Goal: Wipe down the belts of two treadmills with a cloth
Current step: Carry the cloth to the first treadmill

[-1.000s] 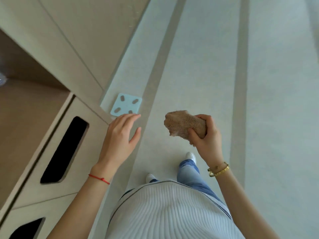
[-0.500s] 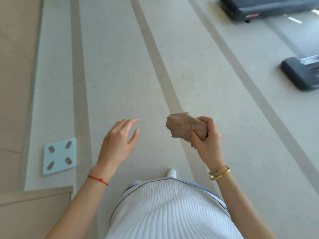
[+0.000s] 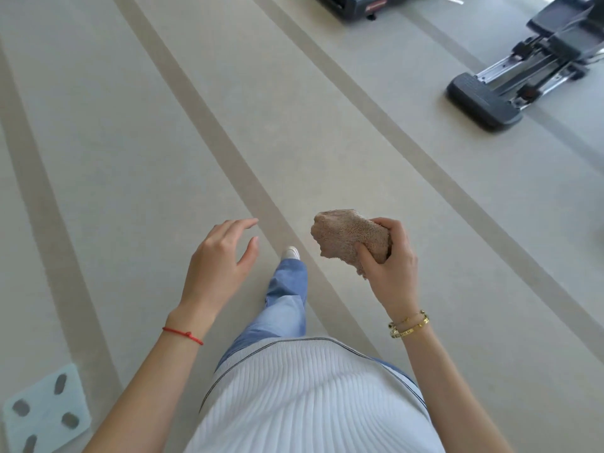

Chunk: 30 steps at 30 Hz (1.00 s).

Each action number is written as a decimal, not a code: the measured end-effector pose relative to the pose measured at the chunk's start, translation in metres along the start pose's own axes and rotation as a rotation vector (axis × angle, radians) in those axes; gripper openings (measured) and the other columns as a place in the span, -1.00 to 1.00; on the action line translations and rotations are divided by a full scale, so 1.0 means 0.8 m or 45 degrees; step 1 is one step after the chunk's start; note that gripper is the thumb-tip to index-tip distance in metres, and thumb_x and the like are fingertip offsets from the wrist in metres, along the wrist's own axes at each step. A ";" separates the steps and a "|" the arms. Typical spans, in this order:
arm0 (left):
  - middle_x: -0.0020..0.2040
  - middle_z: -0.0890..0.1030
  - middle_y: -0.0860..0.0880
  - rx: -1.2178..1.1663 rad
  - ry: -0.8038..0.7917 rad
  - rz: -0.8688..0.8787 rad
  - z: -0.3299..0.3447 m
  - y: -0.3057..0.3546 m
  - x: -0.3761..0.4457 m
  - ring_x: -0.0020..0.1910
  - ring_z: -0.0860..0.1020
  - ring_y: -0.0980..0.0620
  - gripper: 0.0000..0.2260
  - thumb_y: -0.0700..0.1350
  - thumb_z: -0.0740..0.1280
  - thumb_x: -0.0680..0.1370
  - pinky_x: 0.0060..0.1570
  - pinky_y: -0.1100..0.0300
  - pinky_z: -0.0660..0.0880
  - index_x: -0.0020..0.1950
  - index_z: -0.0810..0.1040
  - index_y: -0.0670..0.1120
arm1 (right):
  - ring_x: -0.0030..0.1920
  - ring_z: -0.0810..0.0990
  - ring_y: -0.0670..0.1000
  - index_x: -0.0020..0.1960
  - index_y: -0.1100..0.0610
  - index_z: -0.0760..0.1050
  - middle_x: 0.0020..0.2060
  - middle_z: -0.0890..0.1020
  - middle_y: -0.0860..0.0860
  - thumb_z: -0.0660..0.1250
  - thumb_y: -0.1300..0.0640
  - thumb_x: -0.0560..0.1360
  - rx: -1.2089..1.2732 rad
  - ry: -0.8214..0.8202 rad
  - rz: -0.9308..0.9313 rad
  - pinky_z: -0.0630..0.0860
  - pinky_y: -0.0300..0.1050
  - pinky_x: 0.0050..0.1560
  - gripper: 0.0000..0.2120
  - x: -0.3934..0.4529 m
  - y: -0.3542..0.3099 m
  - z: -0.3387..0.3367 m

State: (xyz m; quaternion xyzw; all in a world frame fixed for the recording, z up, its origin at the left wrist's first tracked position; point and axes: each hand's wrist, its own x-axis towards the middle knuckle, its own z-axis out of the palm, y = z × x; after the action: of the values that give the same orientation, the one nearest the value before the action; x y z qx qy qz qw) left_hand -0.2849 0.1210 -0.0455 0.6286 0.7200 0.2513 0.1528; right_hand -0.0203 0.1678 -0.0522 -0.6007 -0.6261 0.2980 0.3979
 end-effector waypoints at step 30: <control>0.15 0.62 0.01 -0.023 -0.171 0.350 0.180 0.134 0.910 0.18 0.55 -0.01 -0.67 0.02 0.20 0.59 0.09 0.06 0.51 0.26 0.58 -0.05 | -0.11 0.57 0.02 0.11 -0.01 0.45 -0.07 0.57 -0.06 0.42 0.29 0.40 0.012 0.326 0.088 0.52 -0.05 -0.11 -0.63 0.828 0.122 0.015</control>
State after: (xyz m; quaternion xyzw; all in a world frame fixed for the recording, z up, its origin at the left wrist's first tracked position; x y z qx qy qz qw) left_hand -0.2376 0.8695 -0.0357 0.7352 0.6129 0.2339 0.1704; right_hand 0.0453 0.8341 -0.0483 -0.6533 -0.5477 0.2354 0.4667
